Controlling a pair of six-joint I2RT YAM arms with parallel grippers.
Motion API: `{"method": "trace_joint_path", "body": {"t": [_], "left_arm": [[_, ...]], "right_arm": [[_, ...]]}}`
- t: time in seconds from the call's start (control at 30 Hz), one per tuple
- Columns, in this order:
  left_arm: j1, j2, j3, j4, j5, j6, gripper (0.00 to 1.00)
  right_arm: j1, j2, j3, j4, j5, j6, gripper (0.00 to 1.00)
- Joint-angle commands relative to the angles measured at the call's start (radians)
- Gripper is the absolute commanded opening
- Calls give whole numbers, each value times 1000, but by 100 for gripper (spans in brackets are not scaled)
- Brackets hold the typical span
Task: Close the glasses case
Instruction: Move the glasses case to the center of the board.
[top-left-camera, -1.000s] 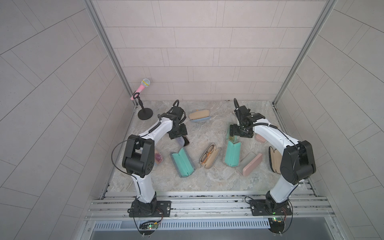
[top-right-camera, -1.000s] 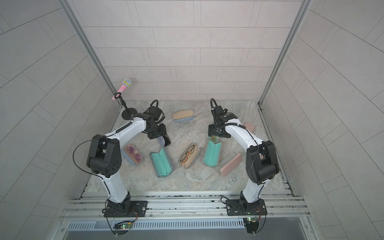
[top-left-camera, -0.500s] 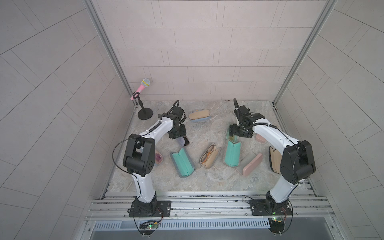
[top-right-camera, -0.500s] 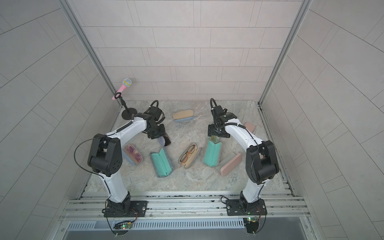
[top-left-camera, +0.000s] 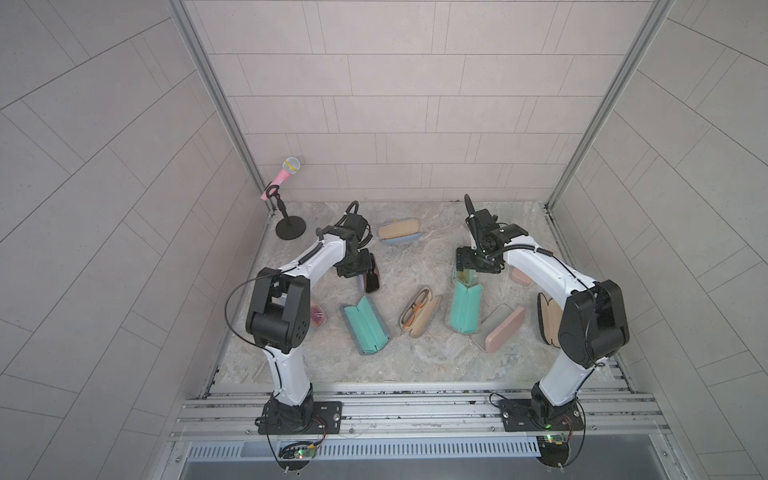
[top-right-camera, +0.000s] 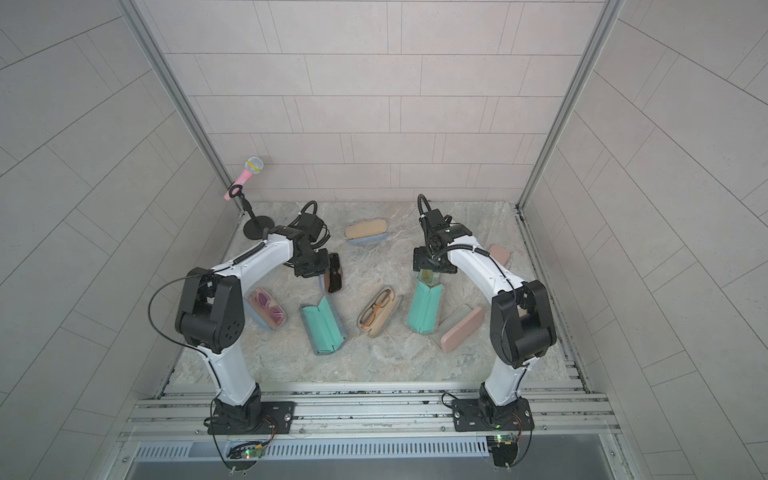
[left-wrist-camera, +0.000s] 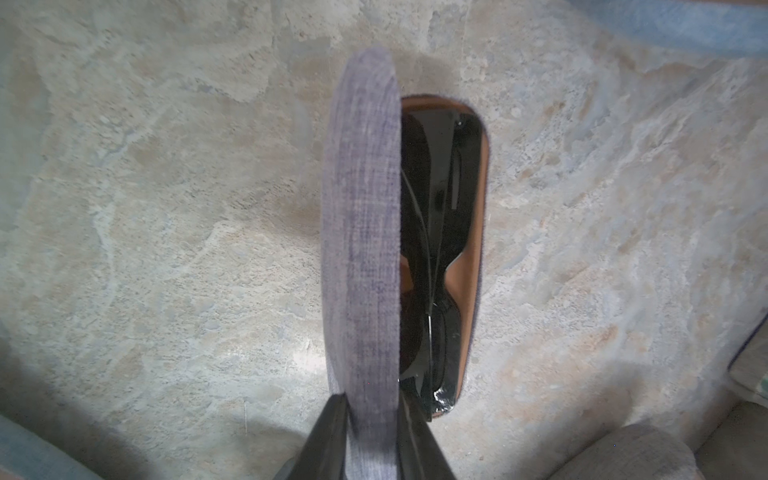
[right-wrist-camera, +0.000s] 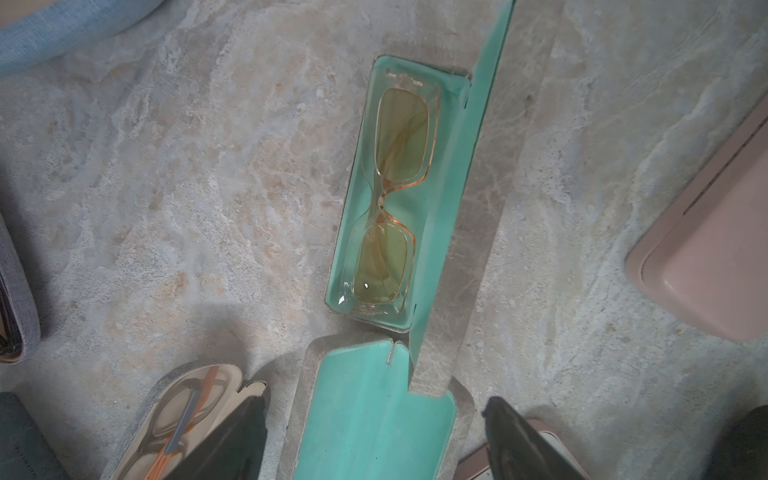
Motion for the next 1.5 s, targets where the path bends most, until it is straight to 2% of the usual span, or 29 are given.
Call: {"method": "trace_joint_path", "body": {"t": [0.0,0.37,0.87,1.1,1.27,1.47], "left_arm": [[0,13,-10,-15,5,2,24],[-13,47,15,23,59,-15,20],[-144,154,144,23,68,-51,19],[-165,176,173,21,67,-64,19],[-165,173,181,15,67,-62,22],[-164,171,185,15,71,-66,33]], "right_arm": [[9,11,31,-25,9,-7,84],[12,24,59,-37,8,-13,84],[28,57,90,-38,-6,-12,84],[42,89,110,-35,-33,-20,84],[61,109,115,-7,-81,-34,84],[86,135,150,-2,-115,-49,84]]}}
